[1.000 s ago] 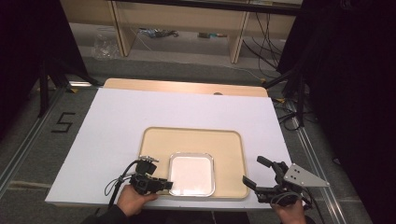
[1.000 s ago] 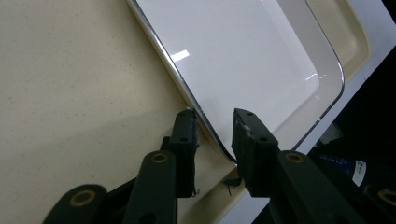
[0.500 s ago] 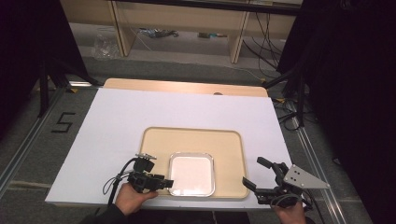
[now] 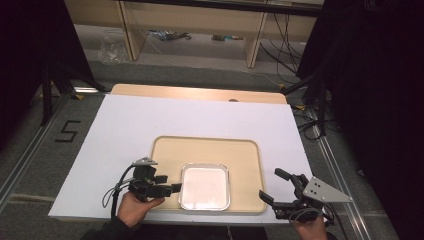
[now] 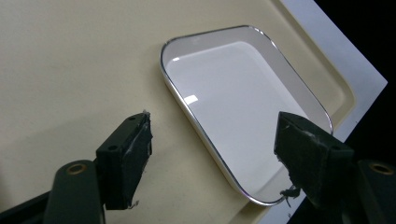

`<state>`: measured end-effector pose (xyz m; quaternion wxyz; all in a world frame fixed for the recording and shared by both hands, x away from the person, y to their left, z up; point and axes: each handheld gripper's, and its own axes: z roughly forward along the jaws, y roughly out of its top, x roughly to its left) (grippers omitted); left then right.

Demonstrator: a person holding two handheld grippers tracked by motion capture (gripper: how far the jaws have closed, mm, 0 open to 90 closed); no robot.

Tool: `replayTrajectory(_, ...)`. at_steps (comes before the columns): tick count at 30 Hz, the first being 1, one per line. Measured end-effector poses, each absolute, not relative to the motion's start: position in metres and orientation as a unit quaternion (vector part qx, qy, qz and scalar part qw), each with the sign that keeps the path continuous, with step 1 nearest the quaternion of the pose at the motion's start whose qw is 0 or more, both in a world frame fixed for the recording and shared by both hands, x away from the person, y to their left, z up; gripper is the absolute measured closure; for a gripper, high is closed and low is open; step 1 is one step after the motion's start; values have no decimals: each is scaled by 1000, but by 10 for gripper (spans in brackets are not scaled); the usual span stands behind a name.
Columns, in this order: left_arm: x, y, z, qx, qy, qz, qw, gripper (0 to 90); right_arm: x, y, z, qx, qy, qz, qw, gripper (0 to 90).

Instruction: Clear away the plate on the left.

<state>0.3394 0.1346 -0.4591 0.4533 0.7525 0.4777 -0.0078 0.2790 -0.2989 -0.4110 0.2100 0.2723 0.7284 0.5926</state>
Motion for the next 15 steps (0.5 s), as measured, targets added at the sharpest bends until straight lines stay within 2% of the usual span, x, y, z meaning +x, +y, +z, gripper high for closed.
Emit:
replayTrajectory(7, 338, 149, -449, 731, 475, 32, 489, 242, 279, -300, -410, 273, 732, 587, 212, 152)
replayTrajectory(8, 337, 151, -448, 731, 474, 37, 490, 242, 278, -298, -411, 280, 731, 591, 197, 152)
replayTrajectory(10, 336, 152, -447, 727, 475, 41, 493, 238, 278, -298, -411, 280, 731, 591, 195, 152)
replayTrajectory(14, 333, 157, -442, 724, 469, 62, 501, 223, 279, -299, -410, 274, 732, 587, 212, 152)
replayTrajectory(15, 332, 158, -441, 724, 466, 67, 504, 214, 277, -298, -411, 286, 733, 588, 186, 152)
